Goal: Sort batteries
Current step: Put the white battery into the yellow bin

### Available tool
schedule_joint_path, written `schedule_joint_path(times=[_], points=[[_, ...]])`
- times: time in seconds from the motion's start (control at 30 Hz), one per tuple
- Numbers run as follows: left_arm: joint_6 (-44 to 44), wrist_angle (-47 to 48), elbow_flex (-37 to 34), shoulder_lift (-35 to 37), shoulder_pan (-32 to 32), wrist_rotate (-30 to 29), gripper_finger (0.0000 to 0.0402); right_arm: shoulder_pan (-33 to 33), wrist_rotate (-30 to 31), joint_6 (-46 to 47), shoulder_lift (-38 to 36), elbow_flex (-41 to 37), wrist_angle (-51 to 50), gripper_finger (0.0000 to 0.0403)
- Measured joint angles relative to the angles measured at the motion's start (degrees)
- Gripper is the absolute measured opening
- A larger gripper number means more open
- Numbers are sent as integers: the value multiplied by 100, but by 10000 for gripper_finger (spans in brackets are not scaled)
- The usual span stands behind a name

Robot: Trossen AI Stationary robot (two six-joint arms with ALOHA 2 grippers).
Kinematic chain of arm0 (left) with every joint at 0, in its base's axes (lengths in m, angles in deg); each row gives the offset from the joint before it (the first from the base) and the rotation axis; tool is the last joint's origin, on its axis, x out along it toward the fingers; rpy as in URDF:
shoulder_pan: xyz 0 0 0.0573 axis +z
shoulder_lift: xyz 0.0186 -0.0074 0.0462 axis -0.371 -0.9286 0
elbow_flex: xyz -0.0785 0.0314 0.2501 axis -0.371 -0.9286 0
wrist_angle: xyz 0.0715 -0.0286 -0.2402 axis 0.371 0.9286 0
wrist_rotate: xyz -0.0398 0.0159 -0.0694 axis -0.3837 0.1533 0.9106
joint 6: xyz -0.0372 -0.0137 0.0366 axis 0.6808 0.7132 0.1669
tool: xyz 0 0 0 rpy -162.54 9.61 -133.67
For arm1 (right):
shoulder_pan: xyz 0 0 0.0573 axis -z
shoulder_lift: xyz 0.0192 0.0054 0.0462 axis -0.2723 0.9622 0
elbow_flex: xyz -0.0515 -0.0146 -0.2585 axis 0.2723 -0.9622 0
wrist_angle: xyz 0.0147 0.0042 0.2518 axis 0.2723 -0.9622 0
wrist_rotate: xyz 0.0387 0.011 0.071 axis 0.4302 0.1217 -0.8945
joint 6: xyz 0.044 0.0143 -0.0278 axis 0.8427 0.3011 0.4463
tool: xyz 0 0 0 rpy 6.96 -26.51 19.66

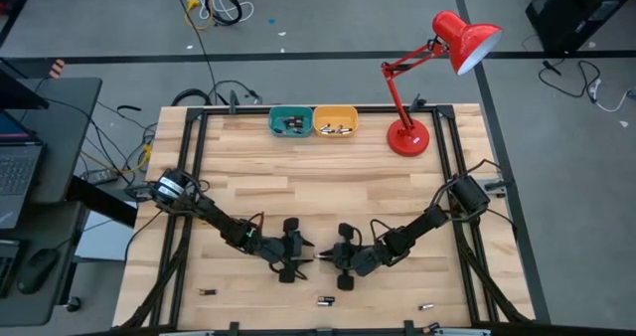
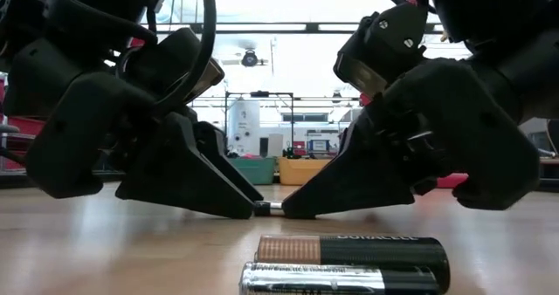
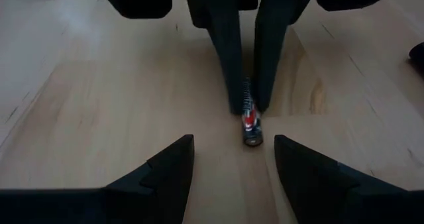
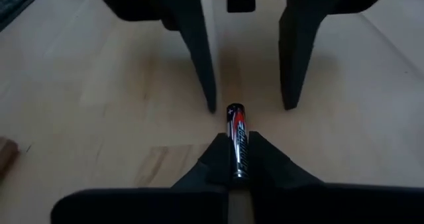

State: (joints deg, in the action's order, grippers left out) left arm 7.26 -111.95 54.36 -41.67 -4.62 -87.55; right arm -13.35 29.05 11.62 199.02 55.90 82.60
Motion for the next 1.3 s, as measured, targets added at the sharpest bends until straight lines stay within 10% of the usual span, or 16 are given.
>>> schedule_joint_path(times=[0.9, 1.3], points=[[377, -153, -9, -7, 7, -28, 223, 877, 9, -703, -954, -5, -1013, 30], [1420, -728, -258, -9, 4, -899, 223, 1057, 54, -768, -1614, -3, -1898, 31]])
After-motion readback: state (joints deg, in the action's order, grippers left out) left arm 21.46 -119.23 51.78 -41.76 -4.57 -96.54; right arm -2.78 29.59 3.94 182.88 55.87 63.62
